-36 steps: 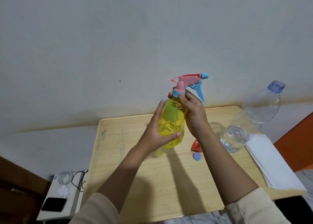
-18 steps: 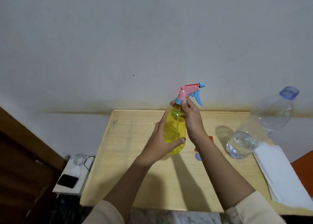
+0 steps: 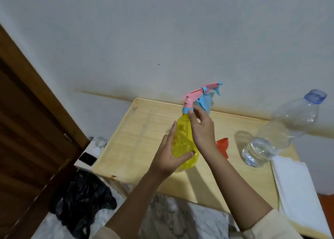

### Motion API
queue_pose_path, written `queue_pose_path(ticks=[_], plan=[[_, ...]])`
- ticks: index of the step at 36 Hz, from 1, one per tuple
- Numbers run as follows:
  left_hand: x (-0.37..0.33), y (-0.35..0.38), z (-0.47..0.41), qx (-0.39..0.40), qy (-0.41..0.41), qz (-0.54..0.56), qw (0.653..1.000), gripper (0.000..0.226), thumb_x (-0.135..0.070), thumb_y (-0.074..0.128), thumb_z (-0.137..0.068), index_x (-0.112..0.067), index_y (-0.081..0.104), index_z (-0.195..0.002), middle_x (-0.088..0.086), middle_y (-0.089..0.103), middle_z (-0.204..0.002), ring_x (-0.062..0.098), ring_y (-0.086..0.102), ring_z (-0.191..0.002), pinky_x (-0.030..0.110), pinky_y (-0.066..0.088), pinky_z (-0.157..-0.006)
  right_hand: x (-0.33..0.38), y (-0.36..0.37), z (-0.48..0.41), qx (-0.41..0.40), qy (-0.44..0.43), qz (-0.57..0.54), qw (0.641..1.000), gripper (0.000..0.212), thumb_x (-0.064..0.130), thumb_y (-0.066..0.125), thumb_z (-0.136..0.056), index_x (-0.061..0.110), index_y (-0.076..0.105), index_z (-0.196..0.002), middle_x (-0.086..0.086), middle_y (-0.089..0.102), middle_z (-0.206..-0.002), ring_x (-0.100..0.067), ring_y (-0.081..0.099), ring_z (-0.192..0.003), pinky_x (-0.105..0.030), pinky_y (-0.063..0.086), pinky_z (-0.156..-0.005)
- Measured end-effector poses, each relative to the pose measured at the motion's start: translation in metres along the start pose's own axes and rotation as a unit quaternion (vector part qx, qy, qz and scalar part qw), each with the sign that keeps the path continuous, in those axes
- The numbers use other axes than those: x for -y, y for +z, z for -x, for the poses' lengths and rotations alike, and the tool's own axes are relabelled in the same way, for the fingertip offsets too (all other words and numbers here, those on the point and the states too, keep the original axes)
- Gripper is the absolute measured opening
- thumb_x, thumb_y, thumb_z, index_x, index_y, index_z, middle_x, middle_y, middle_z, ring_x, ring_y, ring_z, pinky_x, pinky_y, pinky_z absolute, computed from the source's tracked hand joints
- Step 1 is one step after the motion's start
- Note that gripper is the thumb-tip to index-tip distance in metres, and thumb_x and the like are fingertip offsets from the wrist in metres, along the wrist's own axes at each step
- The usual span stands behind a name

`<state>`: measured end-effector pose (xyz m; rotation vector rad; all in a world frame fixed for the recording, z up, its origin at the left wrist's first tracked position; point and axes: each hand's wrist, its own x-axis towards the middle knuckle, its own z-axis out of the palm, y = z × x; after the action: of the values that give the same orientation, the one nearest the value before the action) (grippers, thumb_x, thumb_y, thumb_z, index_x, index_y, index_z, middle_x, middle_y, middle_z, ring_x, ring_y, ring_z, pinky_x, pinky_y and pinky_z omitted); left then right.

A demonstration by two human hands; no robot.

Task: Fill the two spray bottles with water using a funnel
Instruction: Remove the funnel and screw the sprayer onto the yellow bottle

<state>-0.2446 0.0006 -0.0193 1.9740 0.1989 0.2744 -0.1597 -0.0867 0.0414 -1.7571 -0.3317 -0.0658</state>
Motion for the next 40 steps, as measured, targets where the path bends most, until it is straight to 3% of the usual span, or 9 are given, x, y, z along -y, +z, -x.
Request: queue_pose_path(ticks=[4, 9, 14, 19, 25, 29, 33, 37, 40], plan=[[0.001, -0.008, 0.018, -0.023, -0.004, -0.05, 0.998, 0.097, -0.065, 0.063, -0.065, -0.063, 0.0, -0.138, -0.02, 0.043, -0.117, -0.003, 0.048, -0.113, 0.029, 0.045, -0.092, -0.002, 0.011, 0.018, -0.11, -0.063, 0.045, 0.991, 0.041, 0.023, 0.062, -0.089, 0.01, 0.048, -0.124, -0.004, 0.048, -0.122, -0.02, 0.047, -0.117, -0.033, 0.041, -0.097], [0.007, -0.023, 0.026, -0.068, 0.021, -0.123, 0.99, 0.096, -0.068, 0.055, -0.064, -0.063, -0.008, -0.135, -0.009, 0.044, -0.115, 0.01, 0.048, -0.112, 0.033, 0.046, -0.09, 0.01, 0.032, 0.003, -0.027, 0.015, 0.034, 0.999, 0.073, 0.042, 0.071, -0.079, 0.011, 0.036, -0.135, -0.005, 0.044, -0.135, -0.016, 0.041, -0.126, -0.032, 0.038, -0.103], [0.021, -0.037, 0.031, -0.114, 0.033, -0.187, 0.975, 0.098, -0.067, 0.056, -0.067, -0.057, -0.007, -0.141, 0.002, 0.048, -0.111, 0.021, 0.053, -0.104, 0.04, 0.05, -0.082, 0.014, 0.065, -0.006, -0.028, 0.012, 0.019, 0.999, 0.046, 0.033, 0.072, -0.076, 0.013, 0.048, -0.109, -0.006, 0.056, -0.11, -0.022, 0.053, -0.106, -0.035, 0.045, -0.091], [0.029, -0.047, 0.034, -0.162, 0.045, -0.32, 0.932, 0.091, -0.065, 0.056, -0.065, -0.034, 0.028, -0.146, 0.008, 0.055, -0.101, 0.026, 0.059, -0.086, 0.033, 0.048, -0.064, 0.014, 0.092, -0.011, -0.114, 0.038, 0.005, 0.993, 0.019, 0.019, 0.056, -0.085, 0.011, 0.039, -0.089, -0.011, 0.047, -0.09, -0.028, 0.05, -0.084, -0.04, 0.042, -0.074], [0.045, -0.063, 0.033, -0.172, 0.046, -0.331, 0.926, 0.091, -0.064, 0.056, -0.064, -0.033, 0.028, -0.145, 0.01, 0.055, -0.101, 0.026, 0.06, -0.087, 0.032, 0.048, -0.064, 0.017, 0.118, -0.006, -0.111, 0.046, 0.011, 0.993, 0.017, 0.018, 0.053, -0.091, 0.012, 0.037, -0.094, -0.014, 0.049, -0.098, -0.031, 0.051, -0.094, -0.04, 0.043, -0.081], [0.061, -0.084, 0.03, -0.119, 0.05, -0.301, 0.945, 0.094, -0.071, 0.053, -0.064, -0.046, 0.014, -0.146, 0.005, 0.051, -0.109, 0.022, 0.056, -0.096, 0.034, 0.049, -0.071, 0.015, 0.128, -0.005, -0.103, 0.07, 0.002, 0.992, 0.019, 0.017, 0.054, -0.089, 0.012, 0.038, -0.097, -0.015, 0.05, -0.101, -0.03, 0.051, -0.095, -0.037, 0.042, -0.078], [0.075, -0.109, 0.026, 0.001, 0.024, -0.134, 0.991, 0.074, -0.066, 0.049, -0.074, -0.065, 0.009, -0.136, -0.004, 0.038, -0.12, 0.014, 0.045, -0.112, 0.03, 0.039, -0.097, 0.012, 0.129, -0.003, -0.097, 0.064, 0.01, 0.993, 0.015, 0.012, 0.053, -0.089, 0.01, 0.041, -0.096, -0.016, 0.052, -0.099, -0.019, 0.047, -0.08, -0.021, 0.034, -0.061], [0.089, -0.128, 0.015, 0.063, -0.055, -0.071, 0.994, 0.055, -0.048, 0.057, -0.089, -0.027, 0.045, -0.138, -0.001, 0.045, -0.126, 0.015, 0.044, -0.125, 0.024, 0.034, -0.102, 0.003, 0.131, 0.004, -0.084, 0.083, 0.024, 0.993, 0.012, 0.009, 0.053, -0.087, 0.009, 0.043, -0.095, -0.012, 0.052, -0.095, -0.018, 0.046, -0.076, -0.023, 0.035, -0.06], [0.096, -0.141, 0.004, 0.113, -0.113, -0.126, 0.979, 0.052, -0.041, 0.057, -0.092, -0.015, 0.048, -0.135, 0.005, 0.045, -0.134, 0.018, 0.045, -0.126, 0.027, 0.036, -0.101, -0.006, 0.133, 0.012, -0.063, 0.084, 0.057, 0.993, 0.013, 0.007, 0.051, -0.086, 0.009, 0.044, -0.097, -0.012, 0.053, -0.096, -0.022, 0.048, -0.079, -0.029, 0.034, -0.062]])
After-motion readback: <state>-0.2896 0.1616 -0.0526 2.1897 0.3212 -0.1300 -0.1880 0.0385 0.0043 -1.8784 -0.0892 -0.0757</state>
